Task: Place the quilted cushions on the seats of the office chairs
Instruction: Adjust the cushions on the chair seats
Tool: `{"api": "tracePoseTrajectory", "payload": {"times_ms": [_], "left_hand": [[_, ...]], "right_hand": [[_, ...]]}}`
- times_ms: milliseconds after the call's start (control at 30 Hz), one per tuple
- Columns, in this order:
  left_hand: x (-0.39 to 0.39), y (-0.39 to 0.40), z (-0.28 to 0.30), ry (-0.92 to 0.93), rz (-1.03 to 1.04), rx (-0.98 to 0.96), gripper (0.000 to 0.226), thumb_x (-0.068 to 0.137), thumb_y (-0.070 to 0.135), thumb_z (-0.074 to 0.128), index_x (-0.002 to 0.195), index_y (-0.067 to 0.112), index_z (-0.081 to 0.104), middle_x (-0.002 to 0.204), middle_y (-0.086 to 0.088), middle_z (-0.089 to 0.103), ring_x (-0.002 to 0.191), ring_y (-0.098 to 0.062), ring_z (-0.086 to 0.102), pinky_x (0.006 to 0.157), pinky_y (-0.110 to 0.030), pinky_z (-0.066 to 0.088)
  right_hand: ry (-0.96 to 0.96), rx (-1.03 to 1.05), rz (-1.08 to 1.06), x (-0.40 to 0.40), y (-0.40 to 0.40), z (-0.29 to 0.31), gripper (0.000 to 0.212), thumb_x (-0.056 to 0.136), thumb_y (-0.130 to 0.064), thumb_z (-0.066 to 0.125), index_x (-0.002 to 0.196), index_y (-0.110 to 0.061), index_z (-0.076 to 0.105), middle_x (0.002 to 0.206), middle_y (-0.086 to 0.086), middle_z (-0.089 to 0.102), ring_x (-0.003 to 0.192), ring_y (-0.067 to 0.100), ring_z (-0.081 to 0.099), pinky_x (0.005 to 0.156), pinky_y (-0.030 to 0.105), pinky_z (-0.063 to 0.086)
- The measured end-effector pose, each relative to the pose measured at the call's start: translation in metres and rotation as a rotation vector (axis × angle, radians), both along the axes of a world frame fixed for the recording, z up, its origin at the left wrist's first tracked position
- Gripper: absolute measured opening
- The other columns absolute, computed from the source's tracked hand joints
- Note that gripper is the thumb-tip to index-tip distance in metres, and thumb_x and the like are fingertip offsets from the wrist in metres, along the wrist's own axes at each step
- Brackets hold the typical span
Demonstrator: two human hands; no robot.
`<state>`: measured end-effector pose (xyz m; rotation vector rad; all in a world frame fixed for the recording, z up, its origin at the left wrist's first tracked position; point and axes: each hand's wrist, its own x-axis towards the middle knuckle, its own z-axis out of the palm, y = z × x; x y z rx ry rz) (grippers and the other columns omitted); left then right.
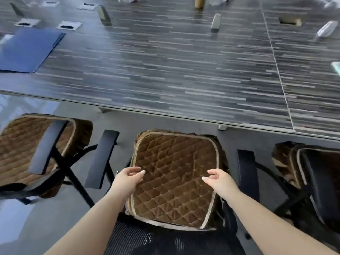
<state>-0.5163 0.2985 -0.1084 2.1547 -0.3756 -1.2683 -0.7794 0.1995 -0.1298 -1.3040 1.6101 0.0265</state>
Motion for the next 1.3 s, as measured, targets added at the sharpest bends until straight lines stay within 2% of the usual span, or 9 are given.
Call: {"api": "tracePoseTrajectory", "payload": {"times_ms": [100, 200, 367, 433, 500, 633, 733, 933, 1300], "left_hand": [[0.016, -0.024, -0.046, -0.027, -0.103, 0.054, 0.031, 0.086, 0.027, 0.068, 0.114, 0.014, 0.064, 0.11, -0.005, 0.068, 0.095, -0.023, 0.065, 0.085, -0.039, 0.051], [0.026, -0.039, -0.083, -0.05, -0.182, 0.079, 0.031, 0.085, 0.03, 0.069, 0.113, 0.017, 0.064, 0.109, -0.001, 0.067, 0.094, -0.021, 0.063, 0.079, -0.031, 0.05], [0.046, -0.05, -0.174, -0.121, -0.325, 0.124, 0.064, 0.074, 0.044, 0.07, 0.131, 0.021, 0.053, 0.123, -0.006, 0.062, 0.109, -0.027, 0.061, 0.096, -0.044, 0.051], [0.051, -0.052, -0.193, -0.214, -0.357, 0.18, 0.08, 0.068, 0.053, 0.068, 0.14, 0.027, 0.043, 0.138, -0.012, 0.049, 0.122, -0.034, 0.052, 0.101, -0.05, 0.046], [0.056, -0.052, -0.215, -0.31, -0.39, 0.235, 0.086, 0.073, 0.05, 0.07, 0.147, 0.03, 0.032, 0.153, -0.015, 0.027, 0.136, -0.039, 0.035, 0.111, -0.052, 0.034], [0.061, -0.045, -0.252, -0.349, -0.419, 0.241, 0.097, 0.074, 0.045, 0.074, 0.151, 0.034, 0.016, 0.159, -0.016, 0.009, 0.143, -0.041, 0.019, 0.115, -0.052, 0.027], [0.059, -0.045, -0.259, -0.365, -0.448, 0.293, 0.104, 0.075, 0.042, 0.075, 0.153, 0.034, 0.006, 0.159, -0.018, 0.006, 0.144, -0.041, 0.017, 0.115, -0.052, 0.025], [0.04, -0.044, -0.264, -0.415, -0.47, 0.295, 0.105, 0.075, 0.041, 0.076, 0.152, 0.038, 0.004, 0.159, -0.016, 0.0, 0.143, -0.043, 0.014, 0.111, -0.055, 0.029], [0.041, -0.047, -0.262, -0.463, -0.507, 0.297, 0.105, 0.075, 0.039, 0.076, 0.152, 0.036, 0.005, 0.16, -0.016, 0.0, 0.143, -0.044, 0.011, 0.111, -0.056, 0.025]], "right_hand": [[0.055, -0.008, -0.08, 0.003, -0.01, -0.037, 0.046, 0.086, -0.038, 0.065, 0.128, -0.021, 0.055, 0.127, 0.004, 0.059, 0.115, 0.022, 0.057, 0.096, 0.033, 0.043], [0.12, -0.003, -0.118, 0.002, -0.012, -0.066, 0.049, 0.085, -0.038, 0.065, 0.13, -0.023, 0.052, 0.132, 0.004, 0.057, 0.119, 0.021, 0.055, 0.095, 0.033, 0.041], [0.23, -0.006, -0.162, 0.0, -0.003, -0.145, 0.062, 0.086, -0.034, 0.066, 0.141, -0.021, 0.04, 0.142, 0.011, 0.044, 0.125, 0.027, 0.05, 0.087, 0.031, 0.039], [0.283, -0.026, -0.173, -0.003, 0.001, -0.163, 0.07, 0.085, -0.034, 0.067, 0.146, -0.022, 0.032, 0.146, 0.012, 0.038, 0.128, 0.029, 0.046, 0.089, 0.032, 0.04], [0.336, -0.021, -0.162, -0.004, 0.005, -0.186, 0.082, 0.084, -0.037, 0.067, 0.15, -0.025, 0.02, 0.153, 0.012, 0.028, 0.136, 0.03, 0.037, 0.102, 0.038, 0.039], [0.411, -0.011, -0.143, -0.003, 0.007, -0.221, 0.099, 0.08, -0.044, 0.069, 0.151, -0.034, 0.0, 0.159, 0.014, 0.005, 0.141, 0.035, 0.027, 0.108, 0.044, 0.035], [0.424, -0.044, -0.164, -0.001, 0.002, -0.231, 0.106, 0.077, -0.041, 0.074, 0.15, -0.036, -0.003, 0.158, 0.014, -0.001, 0.139, 0.038, 0.029, 0.107, 0.047, 0.039], [0.516, -0.148, -0.14, -0.009, -0.014, -0.231, 0.099, 0.077, -0.038, 0.075, 0.151, -0.033, 0.009, 0.155, 0.012, 0.011, 0.135, 0.036, 0.026, 0.103, 0.049, 0.038], [0.577, -0.106, -0.098, -0.002, 0.001, -0.232, 0.097, 0.081, -0.041, 0.069, 0.151, -0.027, 0.004, 0.156, 0.015, 0.008, 0.136, 0.039, 0.025, 0.104, 0.048, 0.037]]}}
